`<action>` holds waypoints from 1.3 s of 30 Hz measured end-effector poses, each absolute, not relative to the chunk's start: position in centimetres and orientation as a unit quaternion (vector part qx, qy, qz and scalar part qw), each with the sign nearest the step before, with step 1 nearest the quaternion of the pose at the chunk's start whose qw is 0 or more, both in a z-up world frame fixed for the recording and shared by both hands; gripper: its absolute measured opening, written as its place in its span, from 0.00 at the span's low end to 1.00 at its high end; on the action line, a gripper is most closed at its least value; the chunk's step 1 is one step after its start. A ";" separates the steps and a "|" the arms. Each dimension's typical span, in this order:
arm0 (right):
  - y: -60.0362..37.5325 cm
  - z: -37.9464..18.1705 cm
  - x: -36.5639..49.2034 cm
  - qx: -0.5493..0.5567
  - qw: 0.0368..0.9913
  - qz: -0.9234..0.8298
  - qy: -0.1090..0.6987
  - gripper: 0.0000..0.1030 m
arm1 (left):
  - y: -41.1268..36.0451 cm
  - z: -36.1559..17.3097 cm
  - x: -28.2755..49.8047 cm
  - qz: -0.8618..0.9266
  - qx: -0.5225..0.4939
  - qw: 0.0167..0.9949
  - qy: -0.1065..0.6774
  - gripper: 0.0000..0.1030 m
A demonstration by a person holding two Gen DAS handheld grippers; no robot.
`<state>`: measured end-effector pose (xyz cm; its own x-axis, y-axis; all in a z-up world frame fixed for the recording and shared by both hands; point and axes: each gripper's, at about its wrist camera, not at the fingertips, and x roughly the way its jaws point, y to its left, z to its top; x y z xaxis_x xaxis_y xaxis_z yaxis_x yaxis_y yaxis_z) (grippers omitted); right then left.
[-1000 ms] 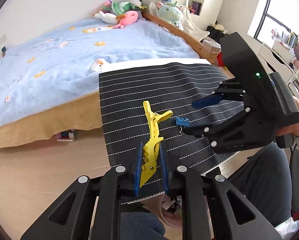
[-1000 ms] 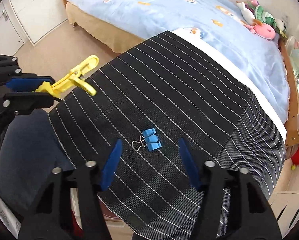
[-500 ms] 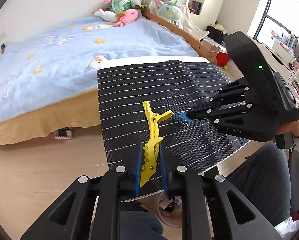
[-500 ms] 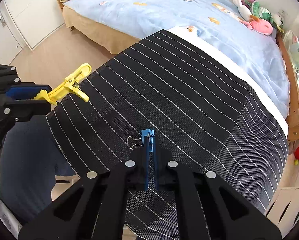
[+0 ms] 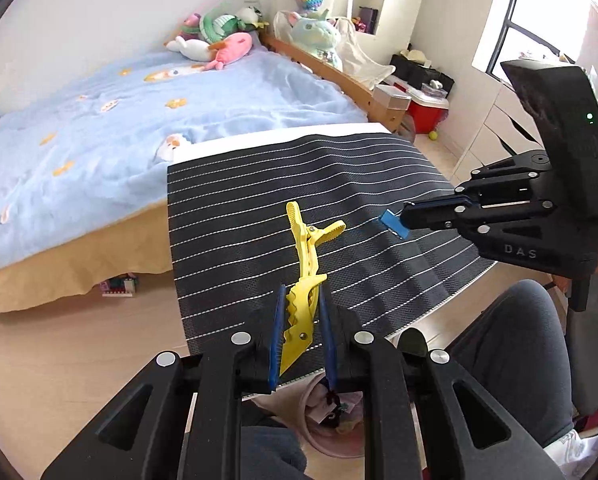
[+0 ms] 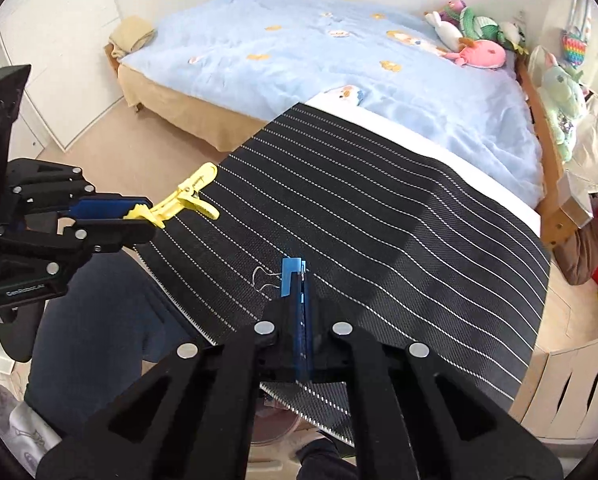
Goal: Collect trash
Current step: 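Release the binder clip into the pink bin with the right gripper while the left carries the yellow clip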
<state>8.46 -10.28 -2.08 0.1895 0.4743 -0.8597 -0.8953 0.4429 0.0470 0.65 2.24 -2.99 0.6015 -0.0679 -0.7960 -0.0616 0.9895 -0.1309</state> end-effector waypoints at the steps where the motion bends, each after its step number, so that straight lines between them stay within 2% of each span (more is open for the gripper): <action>1: -10.7 -1.7 8.2 -0.240 0.733 0.469 0.430 0.01 | 2.0 -2.8 0.6 -0.004 -0.071 0.893 0.445 0.16; 18: -18.8 1.4 1.4 -0.204 0.754 0.472 0.410 0.01 | -1.9 -0.7 -2.9 -0.042 -0.051 0.902 0.428 0.16; 31: -20.9 -1.7 -3.1 -0.189 0.715 0.493 0.458 0.01 | -3.4 -0.9 -5.7 -0.054 -0.053 0.899 0.432 0.16; 35: -20.9 -2.1 -3.1 -0.182 0.708 0.498 0.465 0.04 | -3.5 -0.9 -5.8 -0.055 -0.051 0.898 0.433 0.16; 37: -20.9 -2.2 -2.9 -0.181 0.712 0.492 0.467 0.29 | -3.6 -0.8 -5.8 -0.053 -0.051 0.898 0.433 0.16; 38: -21.0 -2.1 -2.8 -0.177 0.714 0.491 0.467 0.62 | -3.6 -0.9 -5.8 -0.053 -0.050 0.898 0.433 0.16; 39: -21.2 -2.0 -2.7 -0.167 0.718 0.490 0.465 0.82 | -3.5 -0.8 -5.8 -0.053 -0.050 0.898 0.434 0.16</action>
<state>-2.66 -21.21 -2.00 0.0873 0.5479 -0.8320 -0.8588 0.4646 0.2158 -5.84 -3.55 -0.83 0.6183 -0.1393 -0.7735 0.0528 0.9893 -0.1360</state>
